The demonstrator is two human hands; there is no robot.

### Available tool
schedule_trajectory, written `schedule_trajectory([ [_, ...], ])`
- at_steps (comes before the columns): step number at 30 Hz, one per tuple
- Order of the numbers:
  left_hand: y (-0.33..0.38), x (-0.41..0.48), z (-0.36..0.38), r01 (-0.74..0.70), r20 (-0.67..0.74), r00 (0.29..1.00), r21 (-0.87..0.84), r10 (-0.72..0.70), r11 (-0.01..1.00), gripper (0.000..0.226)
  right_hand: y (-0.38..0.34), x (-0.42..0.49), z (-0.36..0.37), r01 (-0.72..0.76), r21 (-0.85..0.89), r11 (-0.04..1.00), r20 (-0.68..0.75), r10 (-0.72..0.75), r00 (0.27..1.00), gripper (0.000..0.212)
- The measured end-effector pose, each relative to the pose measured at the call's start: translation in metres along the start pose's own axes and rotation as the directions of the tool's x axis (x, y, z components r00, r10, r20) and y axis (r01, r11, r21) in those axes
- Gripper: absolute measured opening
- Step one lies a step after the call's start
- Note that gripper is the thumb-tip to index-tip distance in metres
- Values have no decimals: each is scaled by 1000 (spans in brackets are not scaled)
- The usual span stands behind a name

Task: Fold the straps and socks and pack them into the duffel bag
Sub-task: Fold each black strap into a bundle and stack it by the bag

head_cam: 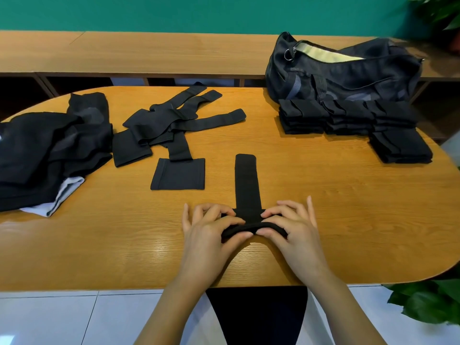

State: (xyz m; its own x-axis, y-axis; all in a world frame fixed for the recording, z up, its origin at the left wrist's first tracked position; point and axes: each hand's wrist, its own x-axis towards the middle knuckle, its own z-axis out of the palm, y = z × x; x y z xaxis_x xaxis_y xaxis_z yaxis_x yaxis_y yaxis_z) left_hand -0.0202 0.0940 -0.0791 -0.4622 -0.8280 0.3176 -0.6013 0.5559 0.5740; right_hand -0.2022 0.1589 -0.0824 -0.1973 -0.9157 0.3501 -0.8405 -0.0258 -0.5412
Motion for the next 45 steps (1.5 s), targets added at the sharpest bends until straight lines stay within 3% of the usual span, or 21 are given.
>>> schedule_trajectory([
  [7, 0, 0, 1, -8, 50, 999, -1, 8, 1000, 49, 2, 1, -2, 8, 25, 1000, 15, -9, 1000, 58],
  [11, 2, 2, -1, -9, 22, 1000, -20, 10, 1000, 40, 2, 2, -6, 1, 49, 999, 21, -2, 1000, 46],
  [24, -1, 3, -5, -6, 25, 1000, -57, 7, 998, 43, -3, 4, -5, 33, 38, 999, -19, -33, 999, 34],
  [30, 2, 3, -4, 29, 14, 999, -48, -29, 998, 53, -5, 6, -5, -1, 50, 999, -63, 4, 998, 36],
  [35, 2, 5, -3, 79, -56, 995, -68, -83, 995, 44, -7, 6, -3, -131, 93, 987, -56, 136, 989, 42],
  [39, 3, 9, -5, 104, -81, 991, -85, -111, 991, 44, -8, 7, -8, -140, 54, 989, -37, 142, 989, 51],
  [43, 2, 11, -5, 120, -114, 986, -54, -126, 991, 32, -6, 8, -9, -153, 57, 987, -77, 157, 985, 47],
  [45, 2, 12, -5, 150, -149, 977, -30, -153, 988, 40, -7, 8, -6, -177, 24, 984, -100, 179, 979, 54],
])
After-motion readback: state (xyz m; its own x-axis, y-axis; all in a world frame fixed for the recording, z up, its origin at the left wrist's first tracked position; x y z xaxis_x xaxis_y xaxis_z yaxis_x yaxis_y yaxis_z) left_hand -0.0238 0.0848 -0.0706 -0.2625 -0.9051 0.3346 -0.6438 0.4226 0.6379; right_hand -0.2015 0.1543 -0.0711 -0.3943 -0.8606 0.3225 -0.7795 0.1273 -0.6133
